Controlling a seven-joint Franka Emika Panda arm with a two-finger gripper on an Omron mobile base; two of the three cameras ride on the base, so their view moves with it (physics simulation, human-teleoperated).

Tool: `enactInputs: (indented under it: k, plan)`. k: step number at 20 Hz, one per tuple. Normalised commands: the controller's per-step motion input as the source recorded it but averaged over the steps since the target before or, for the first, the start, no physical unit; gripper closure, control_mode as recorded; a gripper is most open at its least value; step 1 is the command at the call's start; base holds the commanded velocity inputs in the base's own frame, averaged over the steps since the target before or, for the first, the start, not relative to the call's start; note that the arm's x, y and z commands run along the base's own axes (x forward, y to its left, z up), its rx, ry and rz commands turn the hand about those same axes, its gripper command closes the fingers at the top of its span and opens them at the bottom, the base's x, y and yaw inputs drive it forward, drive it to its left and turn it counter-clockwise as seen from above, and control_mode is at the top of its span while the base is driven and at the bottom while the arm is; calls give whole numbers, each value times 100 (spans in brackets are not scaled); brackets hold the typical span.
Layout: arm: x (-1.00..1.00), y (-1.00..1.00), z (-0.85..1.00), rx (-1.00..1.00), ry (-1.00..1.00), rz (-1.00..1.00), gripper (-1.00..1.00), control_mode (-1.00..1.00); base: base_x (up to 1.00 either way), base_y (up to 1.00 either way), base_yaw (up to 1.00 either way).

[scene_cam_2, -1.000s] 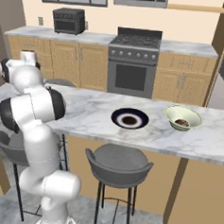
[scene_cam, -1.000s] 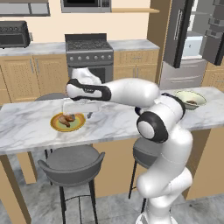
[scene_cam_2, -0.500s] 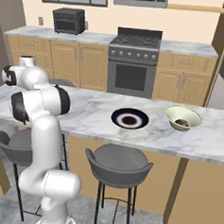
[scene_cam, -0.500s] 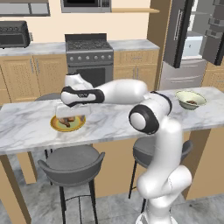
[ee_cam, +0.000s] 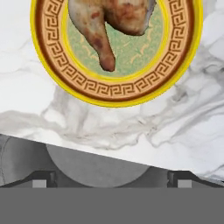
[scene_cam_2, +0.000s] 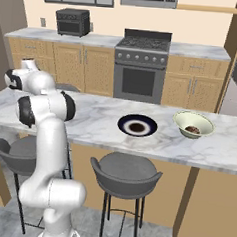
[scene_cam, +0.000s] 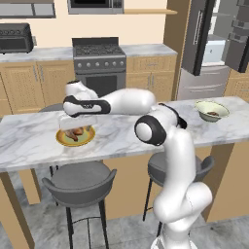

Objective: Pick the chicken drumstick and potato from their plates and place them in the bowl. Then put the bowl in the fridge.

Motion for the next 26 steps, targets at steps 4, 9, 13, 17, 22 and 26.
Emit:
enactInputs:
  k: [4,9,13,17,22,26]
  plan:
    - [13,22,-39,0,0,4,-100,-100,0,0,0]
    - [24,5,-36,0,-2,3,-100,-100,0,0,0]
    - [26,0,-9,-3,0,0,-100,-100,0,0,0]
    - [28,0,-14,0,0,0,-100,-100,0,0,0]
    - [32,0,-27,0,0,0,-100,-100,0,0,0]
    - [33,2,-26,0,0,0,-100,-100,0,0,0]
